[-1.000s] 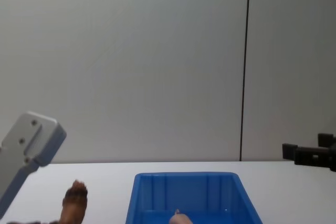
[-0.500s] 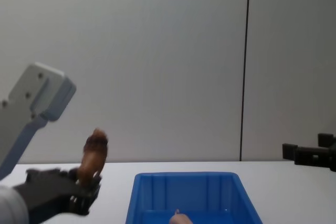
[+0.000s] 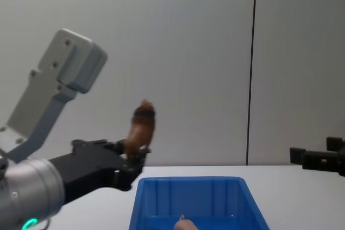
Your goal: Pick up the two dolls from the table and place them into the box.
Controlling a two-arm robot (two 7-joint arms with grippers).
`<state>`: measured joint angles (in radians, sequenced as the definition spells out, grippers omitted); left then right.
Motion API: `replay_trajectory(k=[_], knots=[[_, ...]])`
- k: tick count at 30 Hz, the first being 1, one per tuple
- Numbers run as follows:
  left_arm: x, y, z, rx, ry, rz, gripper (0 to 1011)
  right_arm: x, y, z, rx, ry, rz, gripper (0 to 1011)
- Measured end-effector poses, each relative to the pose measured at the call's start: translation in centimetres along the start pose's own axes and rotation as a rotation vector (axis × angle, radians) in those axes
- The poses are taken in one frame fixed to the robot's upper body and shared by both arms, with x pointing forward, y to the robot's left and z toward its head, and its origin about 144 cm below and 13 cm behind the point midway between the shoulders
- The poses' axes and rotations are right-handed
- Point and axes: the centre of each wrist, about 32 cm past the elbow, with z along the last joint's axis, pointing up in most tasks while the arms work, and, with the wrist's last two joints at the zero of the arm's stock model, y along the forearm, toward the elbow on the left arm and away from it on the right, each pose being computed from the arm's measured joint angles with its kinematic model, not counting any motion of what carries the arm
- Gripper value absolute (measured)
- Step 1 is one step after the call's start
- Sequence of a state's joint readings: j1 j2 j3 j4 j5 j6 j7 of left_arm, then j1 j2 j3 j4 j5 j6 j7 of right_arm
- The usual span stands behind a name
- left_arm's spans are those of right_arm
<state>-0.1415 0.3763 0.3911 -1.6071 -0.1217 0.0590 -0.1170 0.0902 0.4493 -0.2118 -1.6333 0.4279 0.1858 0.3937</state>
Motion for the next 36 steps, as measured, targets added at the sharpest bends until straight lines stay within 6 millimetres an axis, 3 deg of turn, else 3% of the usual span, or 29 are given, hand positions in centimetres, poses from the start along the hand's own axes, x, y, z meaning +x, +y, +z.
replay_trajectory(k=[7,18,19,24,25,31,36], knots=[[-0.5,-1.1,0.1,-0.036,0.007,-0.081,329,0.0,0.0,0.0,0.0,0.0,0.0,1001],[-1.0,-1.6,0.0,-0.058,0.016,-0.141,616,0.0,0.0,0.0,0.0,0.0,0.0,1001],[-1.0,-1.6,0.0,-0.061,0.017,-0.142,684,0.0,0.0,0.0,0.0,0.0,0.0,1001],[-1.0,-1.5,-0.1,-0.081,0.013,-0.143,806,0.0,0.0,0.0,0.0,0.0,0.0,1001],[-0.9,-1.4,-0.1,-0.089,0.01,-0.14,867,0.0,0.0,0.0,0.0,0.0,0.0,1001],[-0.4,-0.9,0.0,-0.136,-0.009,-0.103,1001,0.0,0.0,0.0,0.0,0.0,0.0,1001],[0.0,-0.5,0.2,-0.165,-0.022,-0.075,1001,0.0,0.0,0.0,0.0,0.0,0.0,1001]])
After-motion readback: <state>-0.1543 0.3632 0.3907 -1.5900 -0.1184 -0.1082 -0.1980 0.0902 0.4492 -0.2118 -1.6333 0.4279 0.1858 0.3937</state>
